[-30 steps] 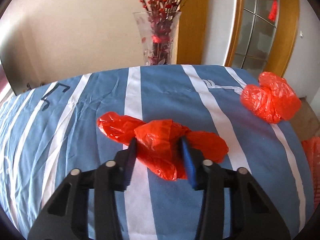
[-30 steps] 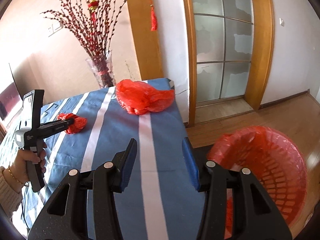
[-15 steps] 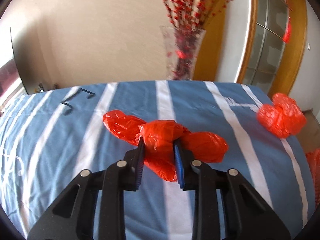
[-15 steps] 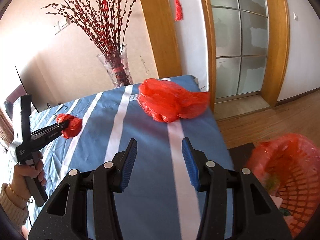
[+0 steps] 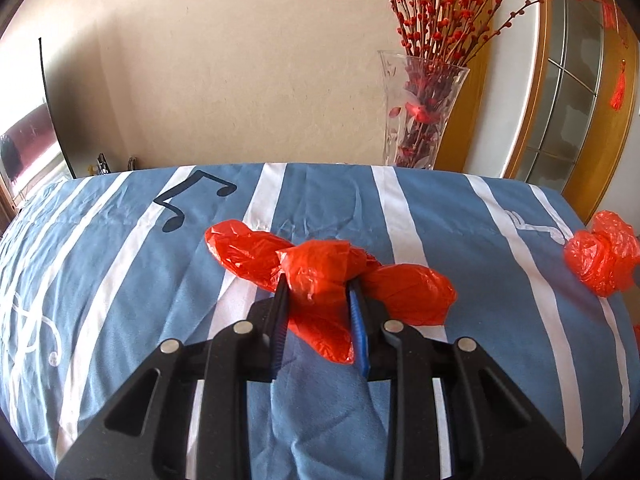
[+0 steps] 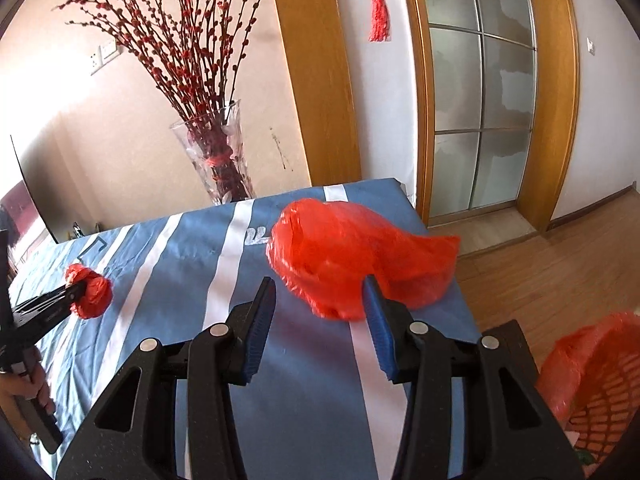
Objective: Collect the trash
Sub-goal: 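Close the left tool on a knotted red bag while the right tool grasps the other red bag, then carry both red bags in both tools over the basket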
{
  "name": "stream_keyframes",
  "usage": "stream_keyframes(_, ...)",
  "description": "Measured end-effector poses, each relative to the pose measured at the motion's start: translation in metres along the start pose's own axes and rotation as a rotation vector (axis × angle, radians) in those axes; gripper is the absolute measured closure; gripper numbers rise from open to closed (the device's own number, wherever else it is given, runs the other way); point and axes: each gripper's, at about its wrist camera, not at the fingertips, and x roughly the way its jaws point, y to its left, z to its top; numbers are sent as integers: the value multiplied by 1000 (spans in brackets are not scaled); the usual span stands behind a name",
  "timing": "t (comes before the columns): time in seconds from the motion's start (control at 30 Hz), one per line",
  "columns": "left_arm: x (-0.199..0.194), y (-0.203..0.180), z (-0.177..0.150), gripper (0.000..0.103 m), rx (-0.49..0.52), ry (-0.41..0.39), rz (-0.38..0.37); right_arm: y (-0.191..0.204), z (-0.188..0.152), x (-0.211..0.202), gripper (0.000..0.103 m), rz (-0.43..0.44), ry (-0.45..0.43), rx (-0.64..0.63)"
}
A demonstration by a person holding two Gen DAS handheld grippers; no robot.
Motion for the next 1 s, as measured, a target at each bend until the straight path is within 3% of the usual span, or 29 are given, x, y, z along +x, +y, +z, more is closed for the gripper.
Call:
stream_keyframes(0.07,0,-1,-1,75,-1,3,-7,1,-1,9,99,-15,20,-13)
stream_keyframes(0.1,1,-2,-1,75,0,4,-9,1,-2,11,101,-19,27,-15)
stream_keyframes(0.5,-21,-25,-7,75,33,3,-40,-13,-13,-48,102,26,-17,13)
stream_keyframes(1.0,-101,-76,-28,75,100,-49,-120,-29,-43,-154,102,72,-81,30)
